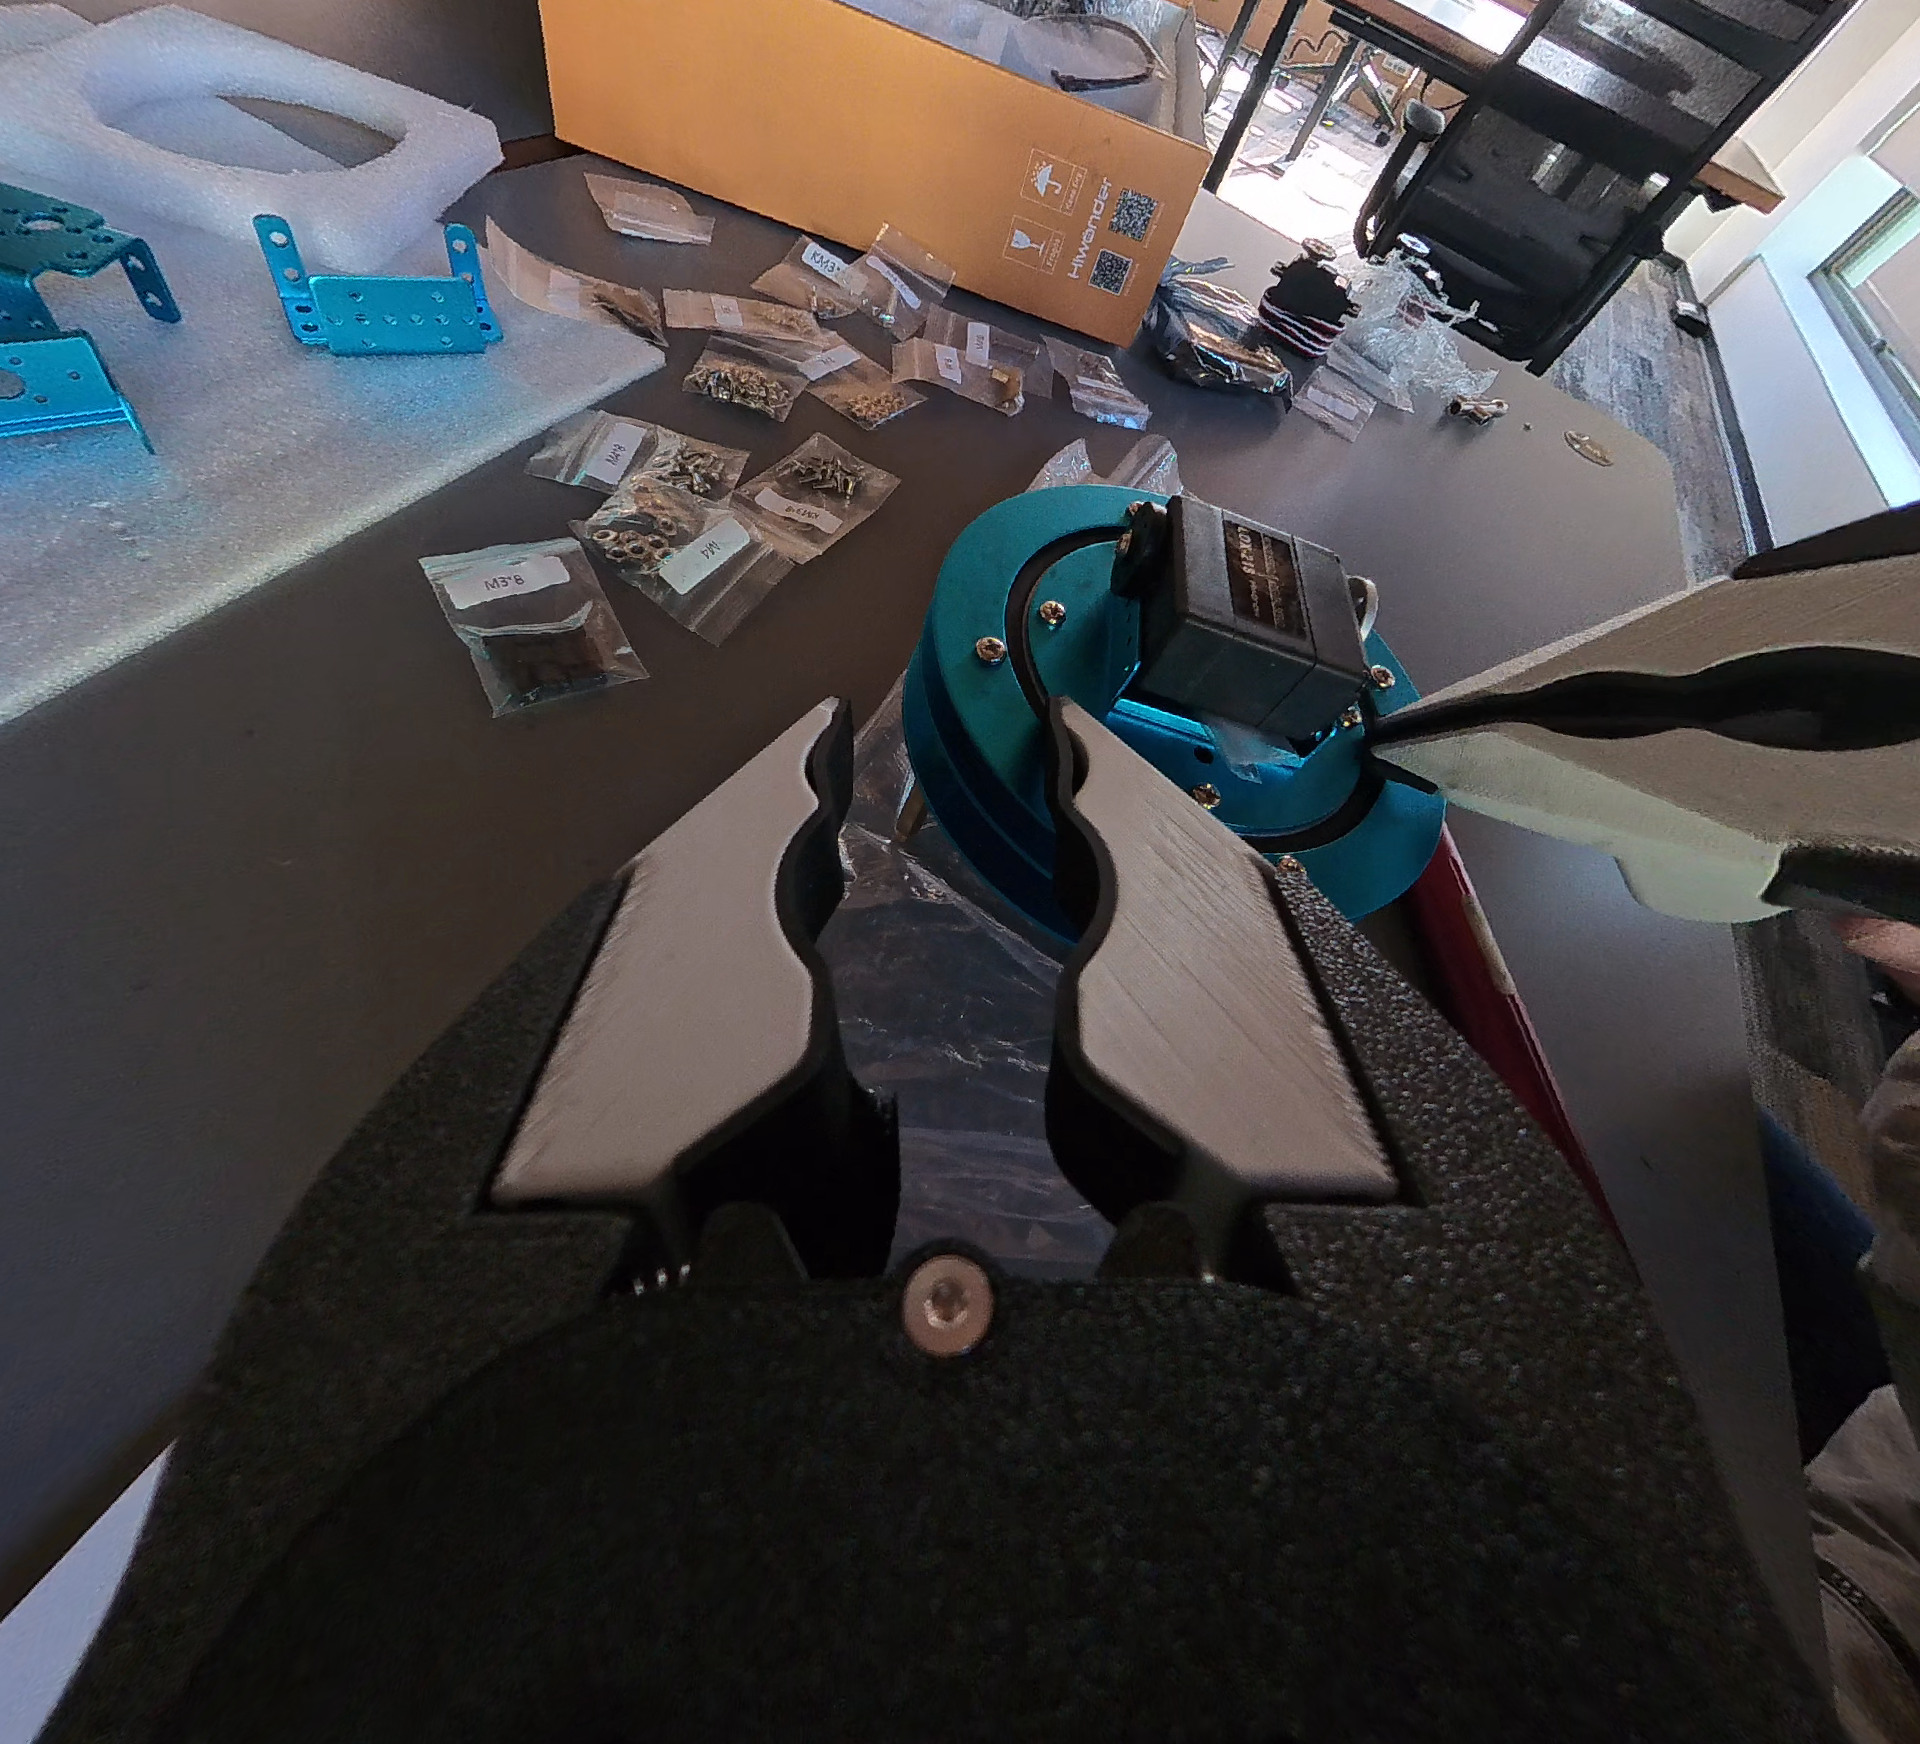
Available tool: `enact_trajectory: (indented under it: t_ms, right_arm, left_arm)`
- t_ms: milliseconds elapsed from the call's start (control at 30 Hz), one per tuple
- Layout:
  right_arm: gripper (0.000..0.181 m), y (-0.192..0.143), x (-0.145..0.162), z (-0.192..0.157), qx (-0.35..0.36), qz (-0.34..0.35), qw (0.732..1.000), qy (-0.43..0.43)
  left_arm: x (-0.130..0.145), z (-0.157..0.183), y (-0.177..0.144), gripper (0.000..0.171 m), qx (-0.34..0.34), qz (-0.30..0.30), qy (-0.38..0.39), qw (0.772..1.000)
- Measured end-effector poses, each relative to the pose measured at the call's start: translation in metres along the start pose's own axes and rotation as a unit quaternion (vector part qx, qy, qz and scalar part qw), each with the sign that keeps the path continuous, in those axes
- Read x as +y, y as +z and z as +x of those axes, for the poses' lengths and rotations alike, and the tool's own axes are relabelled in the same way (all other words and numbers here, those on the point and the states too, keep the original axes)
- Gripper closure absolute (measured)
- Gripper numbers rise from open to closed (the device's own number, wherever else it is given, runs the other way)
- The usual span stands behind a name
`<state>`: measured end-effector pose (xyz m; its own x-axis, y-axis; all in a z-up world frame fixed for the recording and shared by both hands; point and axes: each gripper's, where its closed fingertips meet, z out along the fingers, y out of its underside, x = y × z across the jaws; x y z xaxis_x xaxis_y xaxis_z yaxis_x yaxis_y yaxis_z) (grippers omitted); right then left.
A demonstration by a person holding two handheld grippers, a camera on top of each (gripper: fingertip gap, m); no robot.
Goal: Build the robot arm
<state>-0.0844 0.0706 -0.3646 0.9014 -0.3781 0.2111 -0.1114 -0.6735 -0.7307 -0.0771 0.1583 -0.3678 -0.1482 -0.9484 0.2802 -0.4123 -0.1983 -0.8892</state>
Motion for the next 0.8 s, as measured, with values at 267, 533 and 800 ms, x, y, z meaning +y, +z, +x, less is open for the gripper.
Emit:
enact_trajectory:
  t_ms: [267, 533, 800]
  right_arm:
    - [0.181, -0.018, -0.015, 0.013, -0.080, 0.059, 0.994, 0.048]
    - [0.181, -0.033, -0.023, 0.017, -0.271, 0.113, 0.943, 0.159]
    - [0.181, -0.065, -0.027, 0.025, -0.542, 0.139, 0.775, 0.293]
  left_arm:
    - [0.000, 0.000, 0.000, 0.135, 0.000, 0.000, 0.000, 1.000]
    - [-0.002, -0.001, -0.002, 0.136, -0.009, 0.001, 0.023, 1.000]
    - [-0.046, 0.035, -0.030, 0.138, 0.023, 0.109, 0.120, 0.987]
